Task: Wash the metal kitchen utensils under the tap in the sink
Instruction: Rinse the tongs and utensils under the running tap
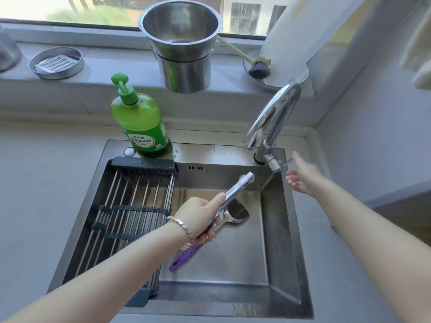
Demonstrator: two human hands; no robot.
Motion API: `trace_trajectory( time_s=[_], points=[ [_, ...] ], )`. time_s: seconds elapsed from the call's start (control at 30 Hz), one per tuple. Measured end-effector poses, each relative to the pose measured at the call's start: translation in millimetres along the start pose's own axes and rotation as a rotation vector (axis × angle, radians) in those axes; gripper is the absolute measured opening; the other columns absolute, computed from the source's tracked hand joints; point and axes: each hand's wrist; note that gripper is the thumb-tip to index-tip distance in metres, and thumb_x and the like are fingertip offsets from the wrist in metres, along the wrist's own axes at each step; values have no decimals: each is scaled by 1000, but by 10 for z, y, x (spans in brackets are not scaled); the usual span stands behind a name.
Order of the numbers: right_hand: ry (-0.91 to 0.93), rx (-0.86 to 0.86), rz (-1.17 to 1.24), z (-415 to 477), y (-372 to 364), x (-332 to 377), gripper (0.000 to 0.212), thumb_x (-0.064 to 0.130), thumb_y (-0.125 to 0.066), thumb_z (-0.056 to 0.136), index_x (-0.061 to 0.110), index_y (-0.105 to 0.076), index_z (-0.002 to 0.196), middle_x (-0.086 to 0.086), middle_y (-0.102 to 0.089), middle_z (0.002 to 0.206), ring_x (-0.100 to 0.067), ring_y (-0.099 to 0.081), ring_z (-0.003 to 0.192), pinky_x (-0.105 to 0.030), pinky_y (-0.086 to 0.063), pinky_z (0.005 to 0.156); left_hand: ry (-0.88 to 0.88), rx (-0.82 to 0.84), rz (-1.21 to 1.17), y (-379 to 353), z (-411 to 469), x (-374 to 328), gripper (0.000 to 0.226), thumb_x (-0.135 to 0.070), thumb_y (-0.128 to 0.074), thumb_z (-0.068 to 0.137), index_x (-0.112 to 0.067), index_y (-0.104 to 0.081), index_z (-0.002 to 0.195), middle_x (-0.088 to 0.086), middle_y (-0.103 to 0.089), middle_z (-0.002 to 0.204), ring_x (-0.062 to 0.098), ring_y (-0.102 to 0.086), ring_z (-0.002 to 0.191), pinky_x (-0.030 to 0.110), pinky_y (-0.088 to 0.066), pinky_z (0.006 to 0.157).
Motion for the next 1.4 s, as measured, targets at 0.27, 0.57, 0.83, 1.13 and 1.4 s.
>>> trace_trajectory(
  time_s=[0.27, 0.57, 0.83, 1.13, 1.4],
  points=[
    [-58, -77, 10, 440, -220, 124, 52, 38, -22, 97, 4, -42, 63, -9, -41, 55, -15, -40, 24, -6, -28, 27, -115, -94, 161, 38, 140, -29, 56, -59, -37, 86, -15, -50, 54, 0, -51, 31, 12, -36, 22, 10, -29, 32],
    [-71, -118, 85, 551, -236, 38, 52, 31, -18, 97, 3, -43, 60, -10, -48, 45, -11, -36, 15, -8, -31, 26, -195, -111, 172, 75, 64, -100, 55, -57, -40, 85, -13, -52, 55, 0, -52, 33, 13, -38, 24, 11, -31, 33],
    [-91, -136, 134, 490, -229, -34, 50, 30, -22, 95, 3, -47, 63, -13, -53, 66, -19, -49, 36, -14, -37, 27, -175, -139, 152, 183, -5, -25, 56, -57, -40, 86, -14, -52, 53, 0, -50, 32, 13, -39, 24, 11, -31, 32],
    [-19, 397, 251, -384, -561, -22, 42, 39, -40, 97, 1, -57, 95, -17, -63, 100, -23, -63, 81, -29, -52, 72, -75, -89, 1, 181, -65, 53, 56, -56, -39, 87, -13, -55, 54, -2, -47, 30, 10, -34, 22, 13, -29, 29],
    [34, 647, 874, -1220, -1145, -157, 31, 34, -39, 98, 8, -53, 86, 2, -60, 52, -11, -61, 49, -24, -54, 51, 20, 21, -221, 133, -185, 238, 56, -56, -36, 88, -12, -54, 58, -1, -46, 33, 10, -33, 23, 11, -27, 32]
  ],
)
Point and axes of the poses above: each hand's wrist, its own z-axis towards the middle knuckle, its own y-axis out of the back of the hand, x = y × z
